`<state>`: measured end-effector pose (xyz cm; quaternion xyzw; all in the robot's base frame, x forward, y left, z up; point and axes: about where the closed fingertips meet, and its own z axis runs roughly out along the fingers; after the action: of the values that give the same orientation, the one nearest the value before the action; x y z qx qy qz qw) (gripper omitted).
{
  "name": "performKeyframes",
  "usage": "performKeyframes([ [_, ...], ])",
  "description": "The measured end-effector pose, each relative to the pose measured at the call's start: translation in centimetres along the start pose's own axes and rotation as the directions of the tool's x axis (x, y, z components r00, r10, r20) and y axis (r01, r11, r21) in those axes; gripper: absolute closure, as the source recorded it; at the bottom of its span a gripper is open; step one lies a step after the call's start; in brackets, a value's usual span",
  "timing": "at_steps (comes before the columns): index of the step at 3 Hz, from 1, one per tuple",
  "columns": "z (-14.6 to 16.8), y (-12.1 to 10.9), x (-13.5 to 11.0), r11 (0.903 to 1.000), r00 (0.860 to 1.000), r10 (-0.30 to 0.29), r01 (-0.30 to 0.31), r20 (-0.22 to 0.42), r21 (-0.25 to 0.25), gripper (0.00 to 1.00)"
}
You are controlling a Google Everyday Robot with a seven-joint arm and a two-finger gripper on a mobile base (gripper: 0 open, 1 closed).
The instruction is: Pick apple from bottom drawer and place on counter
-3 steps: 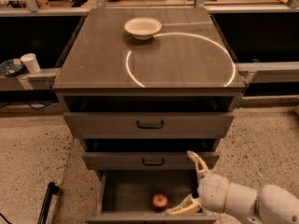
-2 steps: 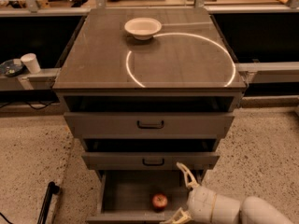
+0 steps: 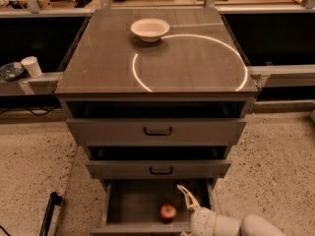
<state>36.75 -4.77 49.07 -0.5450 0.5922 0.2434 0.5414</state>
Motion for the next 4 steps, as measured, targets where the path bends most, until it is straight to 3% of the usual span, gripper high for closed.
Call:
performKeyframes([
  [1, 0.2, -1.3, 1.4, 1.0, 1.0, 0.006, -0.006, -0.002, 0.003, 0.0],
  [2, 1.6, -2.9, 6.4, 0.9993, 1.0, -0.01, 0.009, -0.022, -0.037, 0.0],
  [3, 3.8, -3.9, 12.7, 0.9941, 0.996, -0.021, 0.011, -0.09, -0.108, 0.0],
  [4, 5.6, -4.4, 17.9, 0.9905, 0.991, -0.021, 0.002, -0.134, -0.137, 0.0],
])
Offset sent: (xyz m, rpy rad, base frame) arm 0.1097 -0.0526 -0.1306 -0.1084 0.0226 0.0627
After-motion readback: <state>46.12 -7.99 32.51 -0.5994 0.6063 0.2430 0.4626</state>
